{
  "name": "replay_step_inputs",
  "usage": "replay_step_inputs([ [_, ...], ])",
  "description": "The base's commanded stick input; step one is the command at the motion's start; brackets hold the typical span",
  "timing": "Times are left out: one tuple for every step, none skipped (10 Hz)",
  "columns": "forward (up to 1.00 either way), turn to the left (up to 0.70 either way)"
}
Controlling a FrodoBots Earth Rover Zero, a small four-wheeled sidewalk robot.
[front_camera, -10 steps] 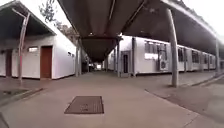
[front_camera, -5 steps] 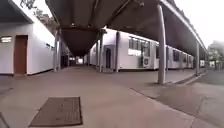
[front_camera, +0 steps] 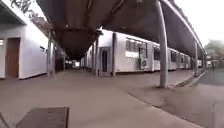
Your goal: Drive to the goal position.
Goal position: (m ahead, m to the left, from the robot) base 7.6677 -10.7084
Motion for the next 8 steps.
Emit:
replay_step_inputs([
  [0.7, 0.0],
  [0.7, 0.0],
  [0.7, 0.0],
  [0.7, 0.0],
  [0.7, 0.0],
  [0.7, 0.0],
  [0.7, 0.0],
  [0.7, 0.0],
])
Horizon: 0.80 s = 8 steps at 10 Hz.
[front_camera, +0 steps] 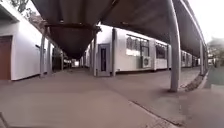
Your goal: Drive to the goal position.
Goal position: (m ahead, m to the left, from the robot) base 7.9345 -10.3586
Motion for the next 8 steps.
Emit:
replay_step_inputs([
  [0.7, 0.0],
  [0.7, 0.0],
  [0.7, 0.0],
  [0.7, 0.0],
  [0.7, 0.0],
  [0.7, 0.0],
  [0.7, 0.0],
  [0.7, 0.0],
])
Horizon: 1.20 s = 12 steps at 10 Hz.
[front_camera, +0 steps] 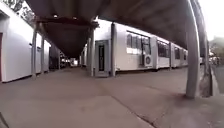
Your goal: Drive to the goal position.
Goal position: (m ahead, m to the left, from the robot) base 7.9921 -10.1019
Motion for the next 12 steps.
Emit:
replay_step_inputs([
  [0.7, 0.0],
  [0.7, 0.0],
  [0.7, 0.0],
  [0.7, 0.0],
  [0.7, 0.0],
  [0.7, 0.0],
  [0.7, 0.0],
  [0.7, -0.08],
  [0.7, -0.17],
  [0.7, -0.26],
  [0.7, -0.34],
  [0.7, -0.35],
])
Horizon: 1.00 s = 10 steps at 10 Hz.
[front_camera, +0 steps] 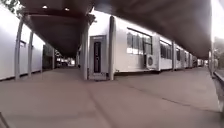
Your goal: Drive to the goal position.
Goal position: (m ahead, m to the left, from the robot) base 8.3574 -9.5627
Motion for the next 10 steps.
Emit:
replay_step_inputs([
  [0.7, -0.35],
  [0.7, -0.35],
  [0.7, -0.35],
  [0.7, -0.35],
  [0.7, -0.35],
  [0.7, -0.35],
  [0.7, -0.35],
  [0.7, -0.35],
  [0.7, -0.35],
  [0.7, -0.35],
])
